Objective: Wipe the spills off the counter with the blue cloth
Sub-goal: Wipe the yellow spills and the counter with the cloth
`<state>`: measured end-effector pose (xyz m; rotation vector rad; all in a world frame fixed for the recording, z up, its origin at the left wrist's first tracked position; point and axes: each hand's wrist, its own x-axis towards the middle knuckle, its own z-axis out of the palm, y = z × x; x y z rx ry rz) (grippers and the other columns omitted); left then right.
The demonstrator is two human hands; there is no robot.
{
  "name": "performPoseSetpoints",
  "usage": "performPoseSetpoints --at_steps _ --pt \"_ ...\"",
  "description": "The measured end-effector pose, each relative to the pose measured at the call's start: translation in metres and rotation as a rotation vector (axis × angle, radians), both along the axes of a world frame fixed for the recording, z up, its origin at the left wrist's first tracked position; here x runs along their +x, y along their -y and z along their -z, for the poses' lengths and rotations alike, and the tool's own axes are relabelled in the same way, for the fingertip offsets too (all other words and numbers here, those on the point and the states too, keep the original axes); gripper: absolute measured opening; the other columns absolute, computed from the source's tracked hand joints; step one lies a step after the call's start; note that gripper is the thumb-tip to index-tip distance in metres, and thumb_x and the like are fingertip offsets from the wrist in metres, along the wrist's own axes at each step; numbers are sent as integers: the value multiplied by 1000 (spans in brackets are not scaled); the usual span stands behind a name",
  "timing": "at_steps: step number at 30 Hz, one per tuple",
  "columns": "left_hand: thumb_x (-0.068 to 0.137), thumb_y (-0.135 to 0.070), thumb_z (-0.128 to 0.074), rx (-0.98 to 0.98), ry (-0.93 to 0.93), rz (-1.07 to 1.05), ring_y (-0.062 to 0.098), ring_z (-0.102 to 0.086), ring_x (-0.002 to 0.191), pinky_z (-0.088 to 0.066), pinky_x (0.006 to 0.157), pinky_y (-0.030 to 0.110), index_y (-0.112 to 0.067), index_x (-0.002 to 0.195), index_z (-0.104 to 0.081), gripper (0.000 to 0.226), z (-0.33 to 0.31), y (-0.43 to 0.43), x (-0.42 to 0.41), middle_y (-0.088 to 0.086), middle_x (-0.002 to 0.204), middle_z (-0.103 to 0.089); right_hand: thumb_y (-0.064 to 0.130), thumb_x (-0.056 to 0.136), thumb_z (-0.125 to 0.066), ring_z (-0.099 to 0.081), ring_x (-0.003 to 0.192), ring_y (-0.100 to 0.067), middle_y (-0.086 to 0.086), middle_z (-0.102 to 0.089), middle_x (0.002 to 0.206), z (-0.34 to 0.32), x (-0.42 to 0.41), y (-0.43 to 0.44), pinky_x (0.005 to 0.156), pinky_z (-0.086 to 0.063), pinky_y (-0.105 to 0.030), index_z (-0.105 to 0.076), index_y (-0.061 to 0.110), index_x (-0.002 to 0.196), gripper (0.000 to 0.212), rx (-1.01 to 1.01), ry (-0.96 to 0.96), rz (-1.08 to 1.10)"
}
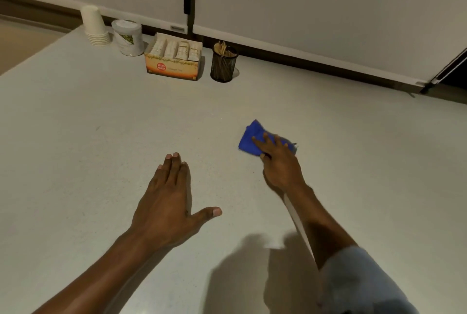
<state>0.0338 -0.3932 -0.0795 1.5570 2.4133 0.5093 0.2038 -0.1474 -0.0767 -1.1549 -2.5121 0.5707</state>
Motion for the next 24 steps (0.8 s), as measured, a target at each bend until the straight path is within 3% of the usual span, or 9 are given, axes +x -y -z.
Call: performPoseSetpoints --at_steps 3,5,10,12,15,17,21,24 --pt "73 -104 -26 11 0 2 23 17 165 4 134 39 -7 170 1 140 -1 2 1 11 178 16 9 106 -47 -13 157 -34 -9 -27 166 -3 -38 -11 128 -3 -50 -44 25 151 48 -66 -2 23" --pt "73 -104 -29 33 12 0 22 16 165 4 134 38 -8 170 0 139 0 2 -1 10 178 15 7 105 -48 -13 157 -33 -8 -28 166 -2 -54 14 128 -4 -50 -45 25 151 49 -67 -33 -73" --pt "71 -103 -33 70 26 -41 24 14 166 1 134 39 -6 170 -6 142 2 7 -21 12 178 14 14 106 -48 -6 157 -14 12 -25 167 5 -30 81 124 -9 -38 -38 44 151 55 19 -28 -249" --pt "71 -104 -32 47 36 -50 24 16 165 1 135 40 -7 170 -4 141 2 11 -29 11 178 16 19 106 -49 -7 157 -11 19 -26 165 6 -23 68 124 -10 -34 -41 50 148 52 -68 -41 -211" --pt "77 -102 -29 -2 -2 -35 25 20 164 2 136 42 -8 169 4 137 1 14 -29 11 177 19 16 107 -46 -8 158 -23 7 -25 167 4 -47 31 128 -10 -48 -41 43 150 51 -61 -11 -66" --pt "79 -102 -29 -3 -10 -39 26 21 164 2 136 43 -8 169 5 135 1 13 -28 12 177 20 13 107 -45 -9 158 -29 -2 -24 168 1 -77 12 128 -5 -50 -39 34 153 50 -33 27 -24" --pt "79 -102 -27 -11 -21 -29 24 22 164 2 136 42 -9 169 7 134 2 15 -27 11 177 22 11 106 -47 -11 157 -31 -6 -26 167 1 -113 16 128 0 -47 -43 30 152 50 -102 1 -92" --pt "79 -102 -29 26 -3 -39 24 19 165 1 136 42 -9 170 4 135 4 14 -28 11 177 20 8 105 -50 -11 157 -27 -2 -29 166 0 -102 64 129 -8 -51 -46 34 149 52 -75 -49 -169"
